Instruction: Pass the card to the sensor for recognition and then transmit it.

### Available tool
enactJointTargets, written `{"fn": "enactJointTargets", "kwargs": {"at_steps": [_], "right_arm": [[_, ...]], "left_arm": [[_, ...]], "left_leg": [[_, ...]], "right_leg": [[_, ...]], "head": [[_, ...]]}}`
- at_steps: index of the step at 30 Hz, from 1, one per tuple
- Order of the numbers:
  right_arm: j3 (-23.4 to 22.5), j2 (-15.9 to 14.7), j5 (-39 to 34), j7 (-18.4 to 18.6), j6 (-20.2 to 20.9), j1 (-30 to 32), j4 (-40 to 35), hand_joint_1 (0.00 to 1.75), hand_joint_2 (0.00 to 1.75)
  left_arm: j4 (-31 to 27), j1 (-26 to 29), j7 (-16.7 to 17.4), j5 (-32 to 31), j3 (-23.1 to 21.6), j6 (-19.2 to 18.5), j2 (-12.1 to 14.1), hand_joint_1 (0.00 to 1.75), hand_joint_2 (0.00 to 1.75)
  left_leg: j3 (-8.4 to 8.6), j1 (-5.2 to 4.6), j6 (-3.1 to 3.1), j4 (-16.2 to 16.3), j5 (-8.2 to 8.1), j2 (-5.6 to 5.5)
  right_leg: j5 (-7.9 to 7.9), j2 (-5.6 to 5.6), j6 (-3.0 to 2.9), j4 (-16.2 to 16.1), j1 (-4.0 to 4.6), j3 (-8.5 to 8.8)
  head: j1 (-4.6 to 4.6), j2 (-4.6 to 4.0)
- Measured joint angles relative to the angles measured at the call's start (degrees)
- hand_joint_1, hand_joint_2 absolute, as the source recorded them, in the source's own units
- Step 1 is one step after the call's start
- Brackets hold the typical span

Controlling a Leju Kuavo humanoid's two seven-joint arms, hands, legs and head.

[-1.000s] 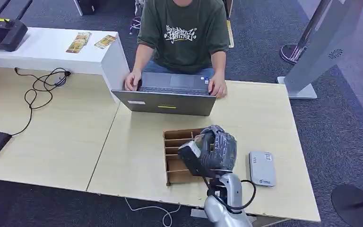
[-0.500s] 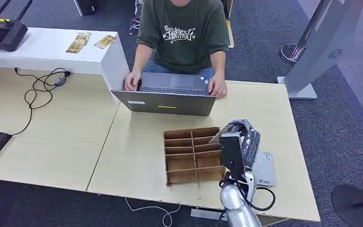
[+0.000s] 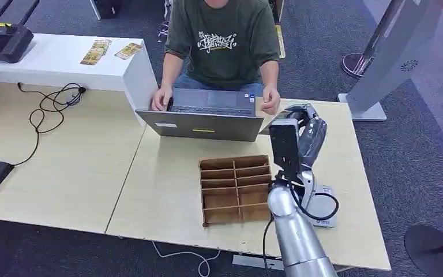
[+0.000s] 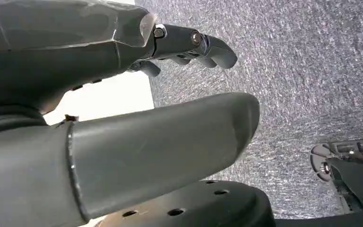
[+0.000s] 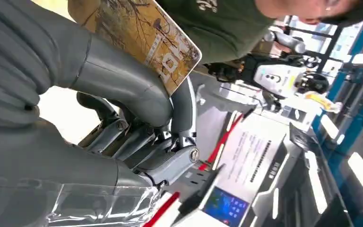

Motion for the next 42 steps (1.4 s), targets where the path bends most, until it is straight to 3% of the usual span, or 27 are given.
{"fn": "enactJointTargets", "kwargs": {"at_steps": [12,23,32,35,42], "right_arm": [[-1.4,0.0,11.9,8.2,0.0,-15.9,9.0,1.75,1.75],[-3.7,0.0,23.3,14.4,0.0,-27.5,23.3,1.75,1.75],[-7.0,0.0,27.9,15.5,-0.1,-30.3,29.8,1.75,1.75],[-7.9,0.0,29.3,15.5,-0.1,-30.2,30.5,1.75,1.75],[-9.0,0.0,30.4,15.6,-0.1,-30.2,31.3,1.75,1.75]], "left_arm": [[0.0,-0.7,-0.1,-0.1,-2.1,-1.3,-0.2,0.00,0.00],[0.0,-0.8,-0.7,-0.1,-4.9,-2.4,-0.4,0.00,0.00],[0.0,-0.8,-0.8,-0.1,-5.7,-2.4,-0.4,0.00,0.00],[0.0,-0.8,-0.8,11.3,-6.1,-2.4,-0.4,0.00,0.00],[0.0,-0.8,-0.8,13.2,-6.5,-2.4,-0.4,0.00,0.00]], "left_leg": [[-0.01,0.00,0.00,0.0,0.00,-0.02],[-0.01,0.00,0.00,0.0,0.01,-0.02],[-0.02,0.00,0.00,0.0,0.00,-0.05],[-0.02,0.00,0.00,0.0,0.00,-0.04],[-0.03,0.00,0.00,0.0,0.00,-0.05]], "right_leg": [[0.02,0.00,0.02,0.0,0.00,0.00],[0.02,0.00,0.02,0.0,0.00,0.01],[0.02,-0.02,0.02,0.0,0.00,0.00],[0.02,-0.01,0.02,0.0,0.00,0.00],[0.02,-0.01,0.02,0.0,0.00,0.00]], "head": [[0.02,0.00],[0.02,0.00],[0.00,0.00],[0.02,0.00],[0.00,0.00]]}}
